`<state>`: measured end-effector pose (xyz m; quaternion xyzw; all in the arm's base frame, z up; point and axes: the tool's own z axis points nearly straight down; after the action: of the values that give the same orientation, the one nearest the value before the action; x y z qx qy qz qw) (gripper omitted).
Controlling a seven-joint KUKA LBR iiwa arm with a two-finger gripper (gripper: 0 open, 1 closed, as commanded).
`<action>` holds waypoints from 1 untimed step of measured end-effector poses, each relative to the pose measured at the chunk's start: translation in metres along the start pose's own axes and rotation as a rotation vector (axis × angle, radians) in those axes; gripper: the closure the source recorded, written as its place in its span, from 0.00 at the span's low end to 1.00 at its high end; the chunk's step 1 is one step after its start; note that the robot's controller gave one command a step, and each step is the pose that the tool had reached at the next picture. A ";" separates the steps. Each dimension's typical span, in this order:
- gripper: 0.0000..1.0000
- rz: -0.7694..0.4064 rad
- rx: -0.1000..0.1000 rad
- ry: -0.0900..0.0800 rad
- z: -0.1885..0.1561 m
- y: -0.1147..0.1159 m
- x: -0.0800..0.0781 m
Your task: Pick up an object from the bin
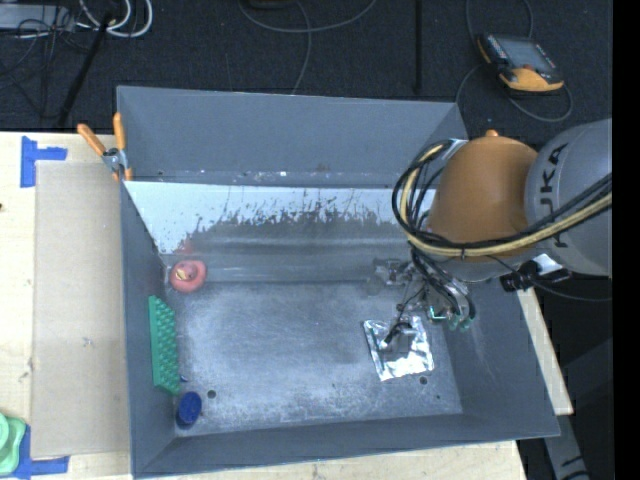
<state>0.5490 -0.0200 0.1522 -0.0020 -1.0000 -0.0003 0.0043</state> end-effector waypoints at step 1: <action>0.00 -0.061 0.002 -0.002 0.086 -0.102 0.018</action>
Offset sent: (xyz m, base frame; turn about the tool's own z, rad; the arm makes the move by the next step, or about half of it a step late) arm -0.0165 -0.0970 -0.0816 -0.0683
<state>0.5301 -0.1214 0.0666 0.0287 -0.9996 0.0007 0.0031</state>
